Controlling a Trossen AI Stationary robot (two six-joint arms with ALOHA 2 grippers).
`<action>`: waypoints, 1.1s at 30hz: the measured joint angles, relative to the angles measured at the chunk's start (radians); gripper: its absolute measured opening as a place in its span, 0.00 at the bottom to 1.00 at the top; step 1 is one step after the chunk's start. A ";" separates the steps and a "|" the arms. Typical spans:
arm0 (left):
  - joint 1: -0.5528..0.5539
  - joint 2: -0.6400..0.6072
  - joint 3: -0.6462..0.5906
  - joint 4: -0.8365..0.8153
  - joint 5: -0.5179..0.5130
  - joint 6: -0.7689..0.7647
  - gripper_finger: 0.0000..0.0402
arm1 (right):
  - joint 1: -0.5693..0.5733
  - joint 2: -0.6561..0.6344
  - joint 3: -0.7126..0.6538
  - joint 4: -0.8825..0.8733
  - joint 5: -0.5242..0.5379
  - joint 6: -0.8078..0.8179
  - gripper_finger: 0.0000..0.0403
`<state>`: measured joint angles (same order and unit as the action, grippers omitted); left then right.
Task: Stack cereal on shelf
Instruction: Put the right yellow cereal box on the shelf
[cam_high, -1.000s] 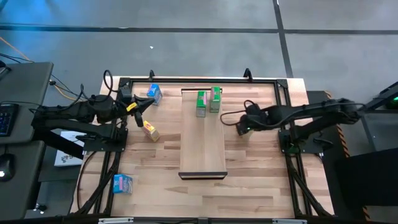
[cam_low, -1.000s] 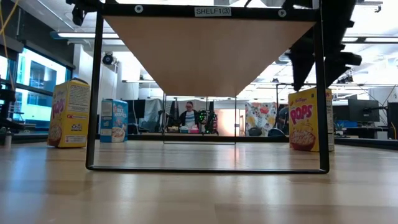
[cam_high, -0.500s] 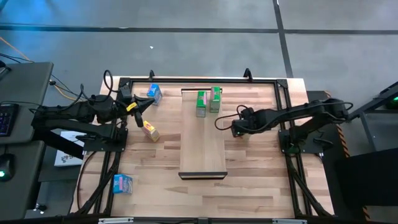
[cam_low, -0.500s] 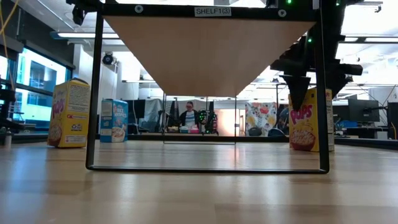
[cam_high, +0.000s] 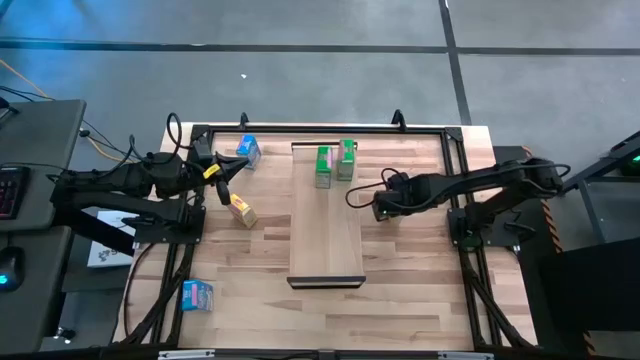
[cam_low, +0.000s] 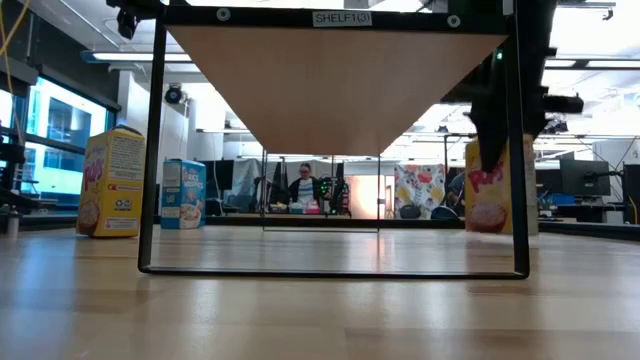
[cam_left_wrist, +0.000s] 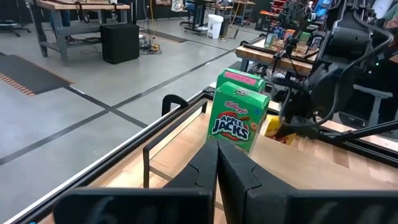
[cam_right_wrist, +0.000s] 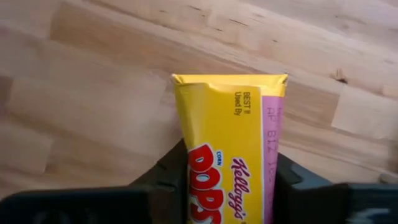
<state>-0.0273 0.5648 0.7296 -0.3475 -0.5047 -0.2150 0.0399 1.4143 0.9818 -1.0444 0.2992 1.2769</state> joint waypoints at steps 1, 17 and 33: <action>0.000 0.000 0.000 0.000 0.000 0.000 0.00 | 0.000 -0.007 0.016 -0.019 -0.009 -0.021 0.23; 0.000 0.000 0.000 0.001 0.000 -0.019 0.00 | 0.023 -0.033 0.744 -0.333 -0.376 -0.291 0.28; 0.000 0.000 0.000 0.001 0.000 -0.018 0.00 | 0.076 0.499 1.305 -0.533 -0.067 -0.248 0.28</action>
<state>-0.0269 0.5644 0.7295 -0.3466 -0.5045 -0.2325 0.1162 1.9136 2.2870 -1.5775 0.2325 1.0290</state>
